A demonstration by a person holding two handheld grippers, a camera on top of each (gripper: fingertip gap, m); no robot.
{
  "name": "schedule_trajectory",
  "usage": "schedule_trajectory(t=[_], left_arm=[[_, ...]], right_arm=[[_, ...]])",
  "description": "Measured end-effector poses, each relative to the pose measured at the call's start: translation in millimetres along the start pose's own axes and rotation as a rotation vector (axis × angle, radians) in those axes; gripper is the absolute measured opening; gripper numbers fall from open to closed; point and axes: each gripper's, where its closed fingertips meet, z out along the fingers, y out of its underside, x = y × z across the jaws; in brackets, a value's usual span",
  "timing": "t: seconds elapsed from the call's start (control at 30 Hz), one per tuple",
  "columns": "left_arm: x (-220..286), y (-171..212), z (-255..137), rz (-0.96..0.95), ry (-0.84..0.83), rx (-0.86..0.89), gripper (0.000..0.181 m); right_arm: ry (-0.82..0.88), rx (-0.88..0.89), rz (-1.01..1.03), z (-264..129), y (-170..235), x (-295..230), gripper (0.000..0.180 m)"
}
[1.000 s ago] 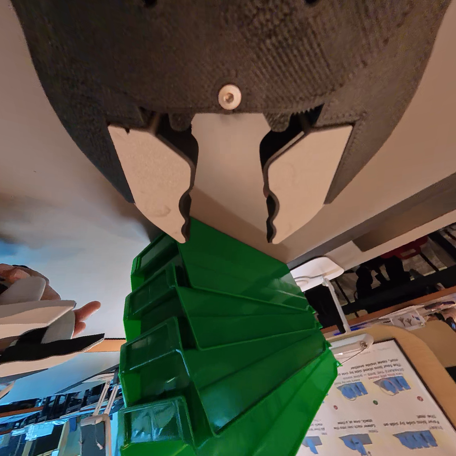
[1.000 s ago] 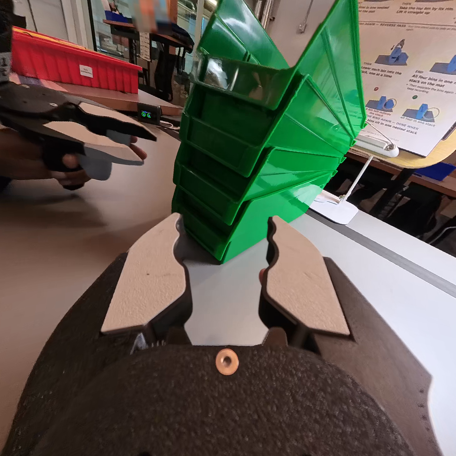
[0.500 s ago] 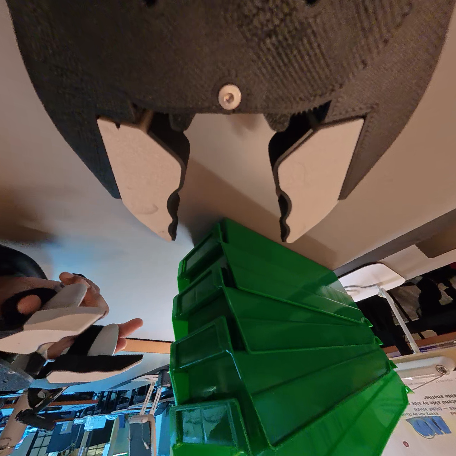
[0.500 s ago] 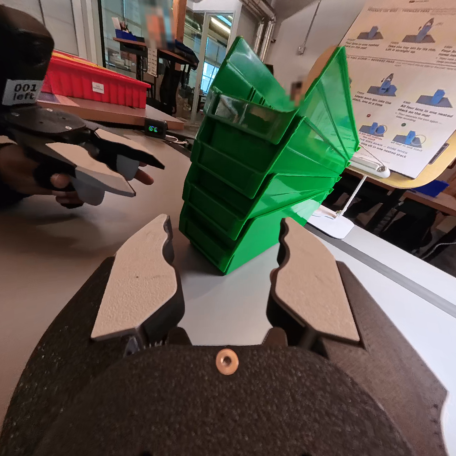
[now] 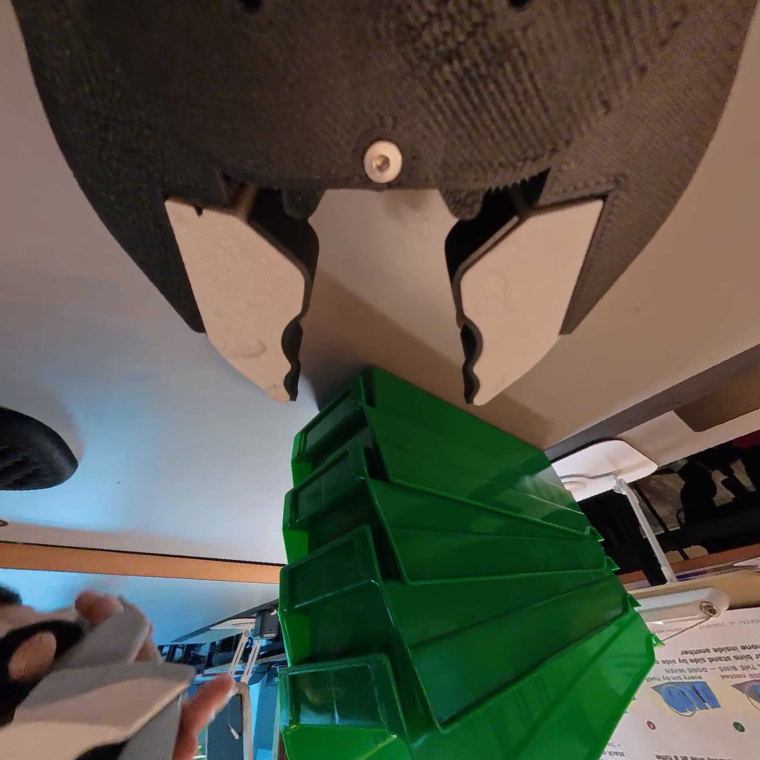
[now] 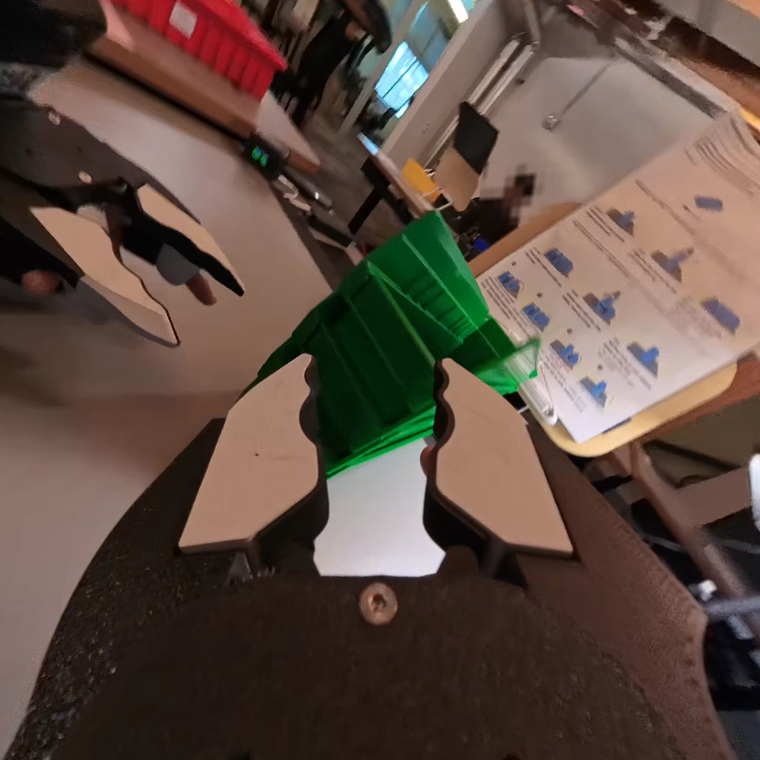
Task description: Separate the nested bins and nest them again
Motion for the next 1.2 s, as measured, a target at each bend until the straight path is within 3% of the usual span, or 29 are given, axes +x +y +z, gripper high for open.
schedule_trajectory(t=[0.17,0.33,0.53,0.97,1.2], left_arm=[[6,3,-1,-0.006,0.022,-0.026,0.077],[9,3,-2,-0.018,0.042,-0.030,0.077],[15,1,-4,-0.005,0.062,-0.028,0.076],[13,-1,-6,-0.007,0.052,-0.022,0.075],[12,-1,-7,-0.004,0.051,-0.021,0.075]], right_arm=[[-0.153,-0.208,-0.342,34,-16,-8,0.054],[-0.263,-0.530,-0.541,62,12,-1,0.052],[-0.413,-0.712,-0.450,69,32,0,0.035],[-0.554,-0.739,-0.340,64,14,17,0.030],[-0.495,-0.681,-0.312,61,-17,53,0.030]])
